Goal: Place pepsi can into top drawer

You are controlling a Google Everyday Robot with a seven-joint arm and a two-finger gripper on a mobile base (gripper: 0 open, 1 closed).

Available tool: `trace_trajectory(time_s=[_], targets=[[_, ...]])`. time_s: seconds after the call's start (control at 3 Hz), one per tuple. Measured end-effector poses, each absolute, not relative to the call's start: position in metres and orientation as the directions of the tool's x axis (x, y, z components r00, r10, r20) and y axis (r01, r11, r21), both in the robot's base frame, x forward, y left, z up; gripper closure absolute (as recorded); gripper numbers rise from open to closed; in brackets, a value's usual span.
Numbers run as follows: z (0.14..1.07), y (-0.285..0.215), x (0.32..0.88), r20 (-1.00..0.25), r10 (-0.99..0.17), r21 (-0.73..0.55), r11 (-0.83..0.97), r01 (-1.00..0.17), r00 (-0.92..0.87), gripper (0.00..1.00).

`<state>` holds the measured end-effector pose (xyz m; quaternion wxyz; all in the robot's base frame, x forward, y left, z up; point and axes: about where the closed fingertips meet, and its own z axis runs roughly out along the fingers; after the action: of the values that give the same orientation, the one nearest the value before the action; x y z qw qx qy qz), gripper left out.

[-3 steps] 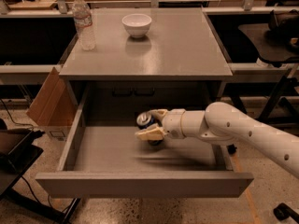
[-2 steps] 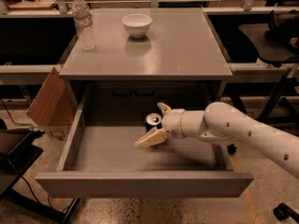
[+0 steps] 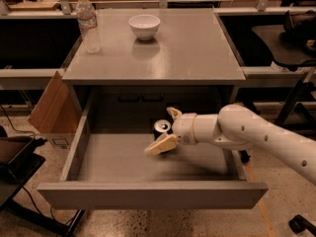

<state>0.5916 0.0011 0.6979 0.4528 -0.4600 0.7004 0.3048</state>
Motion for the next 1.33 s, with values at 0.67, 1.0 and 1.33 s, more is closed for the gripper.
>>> trace_trajectory(time_s=[0.67,1.0,1.33], targets=[[0.797,-0.092,0.587,-0.884,-0.431,0.036,0.322,-0.946,-0.18,0.0],[0.802,-0.093,0.586,-0.885,-0.432,0.034,0.313,-0.949,-0.174,0.0],[0.81,-0.096,0.588,-0.88,-0.447,0.018,0.309,-0.951,-0.162,0.0]])
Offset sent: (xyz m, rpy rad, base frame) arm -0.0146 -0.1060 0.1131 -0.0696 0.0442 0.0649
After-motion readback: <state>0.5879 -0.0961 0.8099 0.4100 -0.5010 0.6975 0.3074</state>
